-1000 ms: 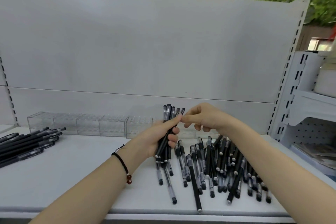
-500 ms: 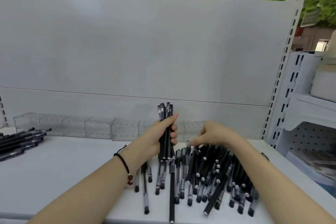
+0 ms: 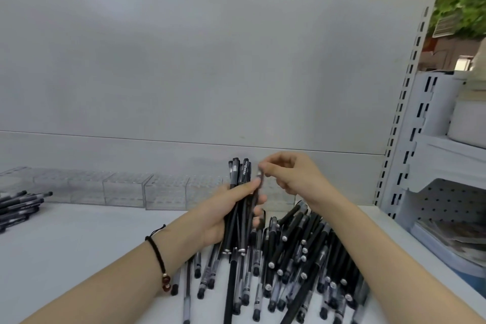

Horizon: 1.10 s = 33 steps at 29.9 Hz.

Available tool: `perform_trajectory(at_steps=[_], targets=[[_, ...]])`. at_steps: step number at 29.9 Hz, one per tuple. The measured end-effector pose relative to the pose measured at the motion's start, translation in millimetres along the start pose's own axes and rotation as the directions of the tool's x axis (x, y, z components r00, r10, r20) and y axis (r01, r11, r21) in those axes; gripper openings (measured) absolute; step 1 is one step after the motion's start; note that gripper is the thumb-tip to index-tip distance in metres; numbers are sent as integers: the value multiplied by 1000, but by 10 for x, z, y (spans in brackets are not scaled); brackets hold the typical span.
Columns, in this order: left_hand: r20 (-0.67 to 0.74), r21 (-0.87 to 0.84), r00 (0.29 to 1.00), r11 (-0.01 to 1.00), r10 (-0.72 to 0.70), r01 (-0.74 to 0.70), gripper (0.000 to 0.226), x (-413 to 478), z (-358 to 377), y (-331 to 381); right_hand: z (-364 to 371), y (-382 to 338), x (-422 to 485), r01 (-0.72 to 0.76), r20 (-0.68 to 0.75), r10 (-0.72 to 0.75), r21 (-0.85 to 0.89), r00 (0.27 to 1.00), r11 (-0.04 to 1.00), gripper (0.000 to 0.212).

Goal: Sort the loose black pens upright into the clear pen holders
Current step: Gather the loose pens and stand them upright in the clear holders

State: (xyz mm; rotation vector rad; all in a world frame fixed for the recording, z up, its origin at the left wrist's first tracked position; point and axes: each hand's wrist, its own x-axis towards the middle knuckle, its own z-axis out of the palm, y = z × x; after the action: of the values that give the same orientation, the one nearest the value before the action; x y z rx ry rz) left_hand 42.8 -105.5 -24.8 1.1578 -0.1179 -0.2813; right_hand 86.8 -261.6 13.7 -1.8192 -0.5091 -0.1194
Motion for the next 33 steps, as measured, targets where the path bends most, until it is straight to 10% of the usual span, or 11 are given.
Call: perform_trajectory(at_steps=[7,17,33], targets=[[-80,-8,995,998,56,-56,30,10,-22,10,-348,300,97,-171,-167,88,-588,982,790,21],[-60,-47,996,997,59,-62,24,-24,-43,10,-469,434,140,-341,-240,260,-811,935,476,17],[-73,-74,997,996,37,-42,25,-26,-42,1,-473,657,186,-428,-172,431,-660,886,617,35]])
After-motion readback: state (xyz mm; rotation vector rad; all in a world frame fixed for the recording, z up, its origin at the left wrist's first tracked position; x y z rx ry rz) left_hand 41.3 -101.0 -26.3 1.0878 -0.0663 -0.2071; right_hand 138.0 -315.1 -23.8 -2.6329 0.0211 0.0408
